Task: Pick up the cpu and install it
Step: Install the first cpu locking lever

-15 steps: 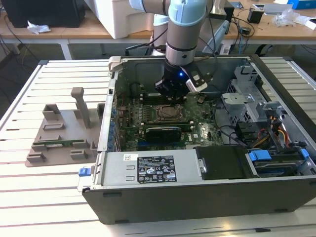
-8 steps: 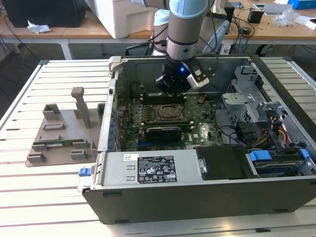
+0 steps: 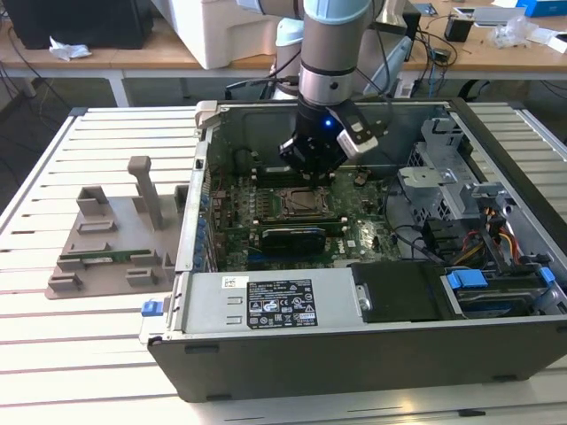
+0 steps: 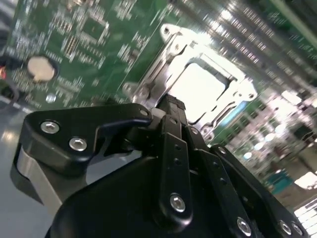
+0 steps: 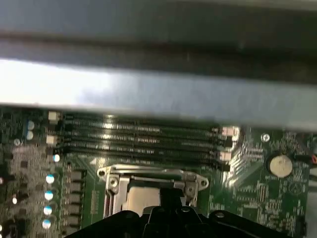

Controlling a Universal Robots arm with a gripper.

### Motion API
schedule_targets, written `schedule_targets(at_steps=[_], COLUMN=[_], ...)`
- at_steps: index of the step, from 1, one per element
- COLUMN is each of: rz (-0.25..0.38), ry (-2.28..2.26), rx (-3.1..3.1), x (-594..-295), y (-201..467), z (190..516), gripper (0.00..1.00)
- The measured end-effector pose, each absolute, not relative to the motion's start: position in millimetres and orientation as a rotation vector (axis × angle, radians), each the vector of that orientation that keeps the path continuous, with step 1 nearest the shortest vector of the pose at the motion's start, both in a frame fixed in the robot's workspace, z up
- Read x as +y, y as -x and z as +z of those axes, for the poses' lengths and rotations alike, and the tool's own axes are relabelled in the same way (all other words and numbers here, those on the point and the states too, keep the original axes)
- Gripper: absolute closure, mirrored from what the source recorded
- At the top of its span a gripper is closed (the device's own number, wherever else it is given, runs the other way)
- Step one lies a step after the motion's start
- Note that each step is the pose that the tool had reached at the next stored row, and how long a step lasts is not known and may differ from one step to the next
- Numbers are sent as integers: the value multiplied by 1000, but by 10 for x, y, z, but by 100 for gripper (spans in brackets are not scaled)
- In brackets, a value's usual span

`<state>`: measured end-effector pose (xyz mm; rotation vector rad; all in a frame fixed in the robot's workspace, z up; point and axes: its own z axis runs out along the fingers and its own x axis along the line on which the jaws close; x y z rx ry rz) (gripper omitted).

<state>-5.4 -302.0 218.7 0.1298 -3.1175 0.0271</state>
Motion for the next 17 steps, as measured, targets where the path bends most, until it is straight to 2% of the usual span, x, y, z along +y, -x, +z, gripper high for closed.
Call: schedule_targets(at_steps=[5, 10, 17], rz=[32, 32, 32], ry=[-130, -130, -130], rx=[-3117, -3117, -3117], x=[-3140, -3141, -3141], y=[53, 53, 54], z=[2193, 2543, 2649], gripper=[89, 89, 89])
